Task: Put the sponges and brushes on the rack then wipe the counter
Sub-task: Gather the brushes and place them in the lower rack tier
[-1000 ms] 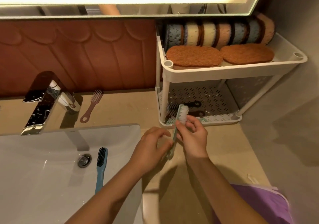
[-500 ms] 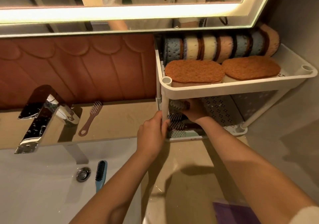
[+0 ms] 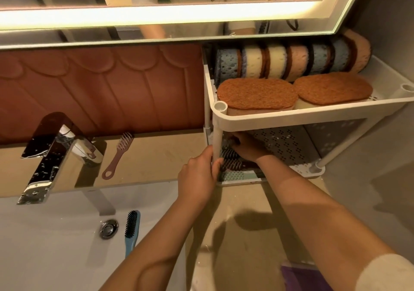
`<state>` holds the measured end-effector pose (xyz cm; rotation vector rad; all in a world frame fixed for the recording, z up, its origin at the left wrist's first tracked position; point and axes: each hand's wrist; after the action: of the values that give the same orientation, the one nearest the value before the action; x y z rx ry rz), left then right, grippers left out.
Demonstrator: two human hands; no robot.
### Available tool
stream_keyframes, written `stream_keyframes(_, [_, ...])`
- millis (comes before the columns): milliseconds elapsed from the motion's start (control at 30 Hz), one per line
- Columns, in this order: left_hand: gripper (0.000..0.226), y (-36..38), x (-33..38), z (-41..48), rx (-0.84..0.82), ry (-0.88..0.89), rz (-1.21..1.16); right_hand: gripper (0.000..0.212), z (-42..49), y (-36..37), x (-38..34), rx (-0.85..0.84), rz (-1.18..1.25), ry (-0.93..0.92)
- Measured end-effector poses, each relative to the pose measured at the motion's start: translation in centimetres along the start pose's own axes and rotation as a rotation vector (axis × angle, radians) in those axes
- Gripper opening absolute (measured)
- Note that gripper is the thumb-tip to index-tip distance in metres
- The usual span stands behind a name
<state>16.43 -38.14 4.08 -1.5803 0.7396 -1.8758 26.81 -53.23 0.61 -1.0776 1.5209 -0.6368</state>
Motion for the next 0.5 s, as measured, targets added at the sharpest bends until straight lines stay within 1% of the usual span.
stream_keyframes(133, [0.028, -0.4, 0.4, 0.0, -0.020, -0.024, -0.040, 0.039, -1.0, -0.2, -0.2, 0.035, -0.020, -0.009])
stream_keyframes(200, [0.027, -0.5, 0.7, -0.2, -0.038, -0.057, -0.090, 0.037, -1.9, -0.6, -0.6, 0.070, 0.042, -0.032])
stream_keyframes(267, [0.029, -0.9, 1.2, -0.3, -0.092, -0.145, -0.205, 0.035, -3.2, -0.8, -1.0, 0.092, 0.158, -0.052])
stream_keyframes(367, [0.046, -2.1, 2.6, -0.6, -0.261, -0.291, -0.461, 0.030, -6.1, -1.1, -1.9, 0.116, 0.352, -0.044])
stream_keyframes(433, [0.056, -3.0, 3.4, -1.0, -0.309, -0.314, -0.501, 0.025, -8.3, -1.2, -2.7, 0.125, 0.414, -0.052])
stream_keyframes(500, [0.058, -4.0, 3.8, -1.7, -0.309, -0.339, -0.460, 0.018, -10.5, -1.1, -3.7, 0.128, 0.480, -0.050])
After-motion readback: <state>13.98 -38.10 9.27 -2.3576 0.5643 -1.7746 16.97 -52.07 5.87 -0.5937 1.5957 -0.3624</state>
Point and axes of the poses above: each hand's wrist, its own z-axis towards the middle knuckle, its own y-axis out of the palm, x = y × z, and after that the axes turned 7 degrees about -z, right-handed
